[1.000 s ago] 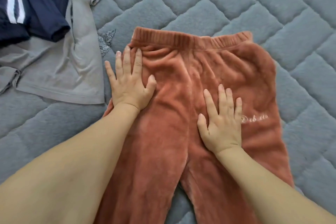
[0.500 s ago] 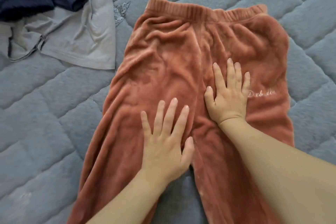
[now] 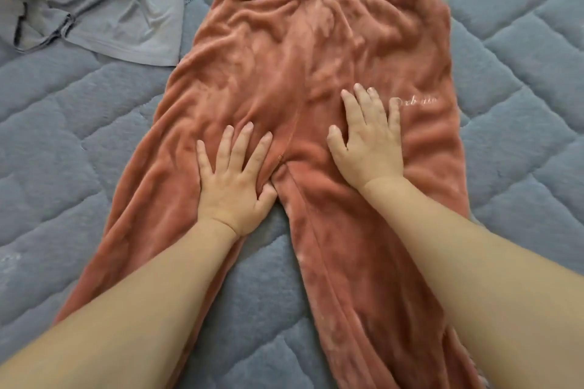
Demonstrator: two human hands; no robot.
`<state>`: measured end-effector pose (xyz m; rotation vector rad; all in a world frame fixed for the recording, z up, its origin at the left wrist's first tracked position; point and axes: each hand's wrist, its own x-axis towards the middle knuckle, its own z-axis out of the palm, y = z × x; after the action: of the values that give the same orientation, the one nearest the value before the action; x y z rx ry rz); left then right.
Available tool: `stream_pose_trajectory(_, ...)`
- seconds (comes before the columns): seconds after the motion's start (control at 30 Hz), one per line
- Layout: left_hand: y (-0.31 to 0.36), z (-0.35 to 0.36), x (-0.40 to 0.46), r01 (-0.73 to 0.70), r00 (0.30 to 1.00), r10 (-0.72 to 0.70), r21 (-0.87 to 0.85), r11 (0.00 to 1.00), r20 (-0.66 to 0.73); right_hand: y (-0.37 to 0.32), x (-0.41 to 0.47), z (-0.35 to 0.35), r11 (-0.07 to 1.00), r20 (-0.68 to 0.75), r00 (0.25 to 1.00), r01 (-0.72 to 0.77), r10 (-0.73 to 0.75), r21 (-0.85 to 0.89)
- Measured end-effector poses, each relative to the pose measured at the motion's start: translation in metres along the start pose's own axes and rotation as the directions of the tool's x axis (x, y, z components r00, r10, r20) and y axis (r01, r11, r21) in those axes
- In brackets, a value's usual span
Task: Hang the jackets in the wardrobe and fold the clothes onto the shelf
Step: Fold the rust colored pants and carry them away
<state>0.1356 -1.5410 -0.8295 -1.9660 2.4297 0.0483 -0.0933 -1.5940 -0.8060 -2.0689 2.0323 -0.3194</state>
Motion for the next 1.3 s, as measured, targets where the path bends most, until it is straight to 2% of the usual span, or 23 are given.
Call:
stream_pose_trajectory(0.1, 0.002, -0.006, -0.002, 0.019, 1.0, -0.019, 0.037, 0.999, 0.001, 0.033, -0.091, -0.019, 0.998, 0.037, 0.999, -0.026, 0.028, -0.06)
stream_pose_trajectory(0.2, 0.022, -0.016, -0.016, 0.147, 0.989, -0.147, 0.036, 0.988, 0.006, 0.073, -0.166, -0.04, 0.982, 0.072, 0.979, -0.186, 0.188, -0.032)
stream_pose_trajectory(0.27, 0.055, -0.024, -0.04, 0.288, 0.958, -0.287, -0.083, 0.954, 0.026, 0.095, -0.203, -0.05, 0.918, 0.114, 0.915, -0.394, 0.387, 0.04)
stream_pose_trajectory(0.33, 0.097, -0.028, -0.081, 0.347, 0.938, -0.34, -0.255, 0.902, 0.076, 0.106, -0.238, -0.06, 0.867, 0.119, 0.869, -0.492, 0.481, 0.083)
stream_pose_trajectory(0.37, 0.117, -0.03, -0.103, 0.374, 0.926, -0.358, -0.404, 0.835, 0.119, 0.108, -0.256, -0.064, 0.878, 0.097, 0.883, -0.468, 0.46, 0.102)
stream_pose_trajectory(0.43, 0.145, -0.041, -0.139, 0.49, 0.86, -0.421, -0.695, 0.526, 0.288, 0.108, -0.29, -0.072, 0.928, 0.055, 0.941, -0.338, 0.333, 0.156)
stream_pose_trajectory(0.5, 0.16, -0.052, -0.163, 0.585, 0.757, -0.463, -0.793, 0.167, 0.461, 0.106, -0.319, -0.08, 0.942, 0.097, 0.972, -0.233, 0.215, 0.242)
stream_pose_trajectory(0.53, 0.166, -0.058, -0.169, 0.611, 0.713, -0.452, -0.791, 0.026, 0.536, 0.106, -0.33, -0.083, 0.924, 0.183, 0.964, -0.241, 0.193, 0.296)
stream_pose_trajectory(0.57, 0.171, -0.062, -0.174, 0.635, 0.691, -0.4, -0.77, -0.063, 0.603, 0.105, -0.341, -0.084, 0.911, 0.298, 0.937, -0.276, 0.184, 0.305)
stream_pose_trajectory(0.67, 0.188, -0.075, -0.182, 0.708, 0.678, -0.277, -0.706, 0.0, 0.681, 0.106, -0.362, -0.084, 0.928, 0.567, 0.799, -0.339, 0.198, 0.154)
stream_pose_trajectory(0.7, 0.186, -0.077, -0.179, 0.718, 0.657, -0.299, -0.696, -0.031, 0.692, 0.106, -0.362, -0.084, 0.879, 0.598, 0.768, -0.428, 0.229, 0.213)
stream_pose_trajectory(0.73, 0.184, -0.081, -0.178, 0.707, 0.632, -0.33, -0.696, -0.125, 0.701, 0.107, -0.362, -0.088, 0.758, 0.612, 0.739, -0.562, 0.281, 0.332)
stream_pose_trajectory(0.77, 0.18, -0.085, -0.179, 0.664, 0.601, -0.369, -0.699, -0.264, 0.71, 0.11, -0.363, -0.095, 0.587, 0.622, 0.71, -0.67, 0.33, 0.454)
stream_pose_trajectory(0.83, 0.171, -0.088, -0.192, 0.544, 0.56, -0.391, -0.68, -0.492, 0.731, 0.121, -0.364, -0.107, 0.307, 0.616, 0.683, -0.729, 0.393, 0.612)
stream_pose_trajectory(0.87, 0.173, -0.088, -0.205, 0.557, 0.571, -0.333, -0.652, -0.515, 0.75, 0.125, -0.367, -0.113, 0.235, 0.633, 0.677, -0.73, 0.375, 0.642)
stream_pose_trajectory(0.93, 0.189, -0.079, -0.242, 0.723, 0.567, -0.112, -0.558, -0.407, 0.816, 0.131, -0.379, -0.121, 0.221, 0.72, 0.643, -0.766, 0.261, 0.604)
stream_pose_trajectory(1.03, 0.223, -0.077, -0.291, 0.885, 0.463, 0.156, -0.444, -0.141, 0.873, 0.135, -0.409, -0.125, 0.461, 0.908, 0.385, -0.844, 0.166, 0.274)
stream_pose_trajectory(1.07, 0.232, -0.078, -0.302, 0.891, 0.453, 0.201, -0.447, -0.075, 0.869, 0.138, -0.42, -0.124, 0.509, 0.929, 0.323, -0.839, 0.181, 0.193)
stream_pose_trajectory(1.1, 0.239, -0.078, -0.311, 0.89, 0.45, 0.219, -0.455, -0.029, 0.866, 0.14, -0.429, -0.122, 0.504, 0.926, 0.313, -0.847, 0.212, 0.171)
stream_pose_trajectory(1.13, 0.244, -0.079, -0.318, 0.888, 0.451, 0.21, -0.461, -0.001, 0.868, 0.142, -0.438, -0.12, 0.456, 0.91, 0.335, -0.868, 0.244, 0.197)
stream_pose_trajectory(1.2, 0.25, -0.08, -0.33, 0.883, 0.464, 0.148, -0.47, 0.004, 0.873, 0.143, -0.452, -0.117, 0.241, 0.865, 0.395, -0.912, 0.309, 0.331)
stream_pose_trajectory(1.27, 0.254, -0.082, -0.337, 0.879, 0.477, 0.125, -0.474, -0.052, 0.87, 0.14, -0.464, -0.118, 0.042, 0.827, 0.429, -0.894, 0.363, 0.445)
stream_pose_trajectory(1.3, 0.254, -0.086, -0.342, 0.877, 0.48, 0.117, -0.473, -0.083, 0.869, 0.137, -0.47, -0.12, 0.001, 0.824, 0.424, -0.889, 0.377, 0.457)
